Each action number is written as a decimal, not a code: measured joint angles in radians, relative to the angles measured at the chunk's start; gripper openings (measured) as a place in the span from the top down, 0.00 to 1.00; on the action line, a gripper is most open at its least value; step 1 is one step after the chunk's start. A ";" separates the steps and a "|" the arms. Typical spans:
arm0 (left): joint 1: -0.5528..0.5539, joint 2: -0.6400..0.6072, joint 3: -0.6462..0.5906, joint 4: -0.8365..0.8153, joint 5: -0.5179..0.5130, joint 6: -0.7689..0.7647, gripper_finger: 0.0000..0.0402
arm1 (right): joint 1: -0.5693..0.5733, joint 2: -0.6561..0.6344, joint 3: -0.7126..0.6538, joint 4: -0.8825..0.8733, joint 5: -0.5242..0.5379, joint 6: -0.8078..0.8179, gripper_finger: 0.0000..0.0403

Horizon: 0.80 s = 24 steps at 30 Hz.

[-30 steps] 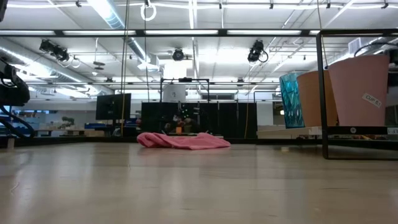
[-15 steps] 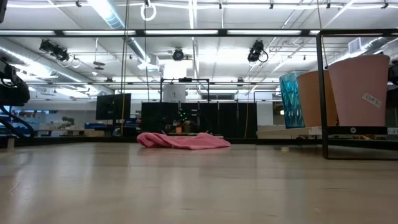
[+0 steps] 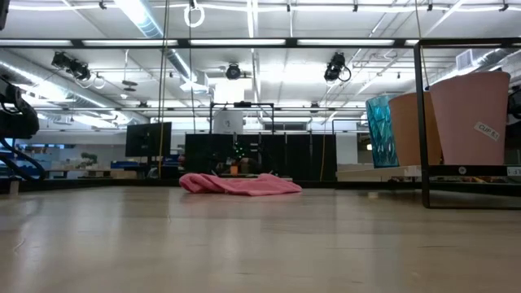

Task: Stack small to large cups/mugs on shelf
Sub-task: Return to Home Position

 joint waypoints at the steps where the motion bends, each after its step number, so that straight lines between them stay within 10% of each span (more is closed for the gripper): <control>1: 0.000 0.000 0.000 -0.001 0.000 0.000 0.91 | 0.000 0.000 0.000 -0.002 0.000 0.004 0.86; 24: 0.000 0.000 0.000 -0.005 0.000 -0.002 0.90 | 0.001 0.044 0.000 -0.098 -0.019 0.046 0.86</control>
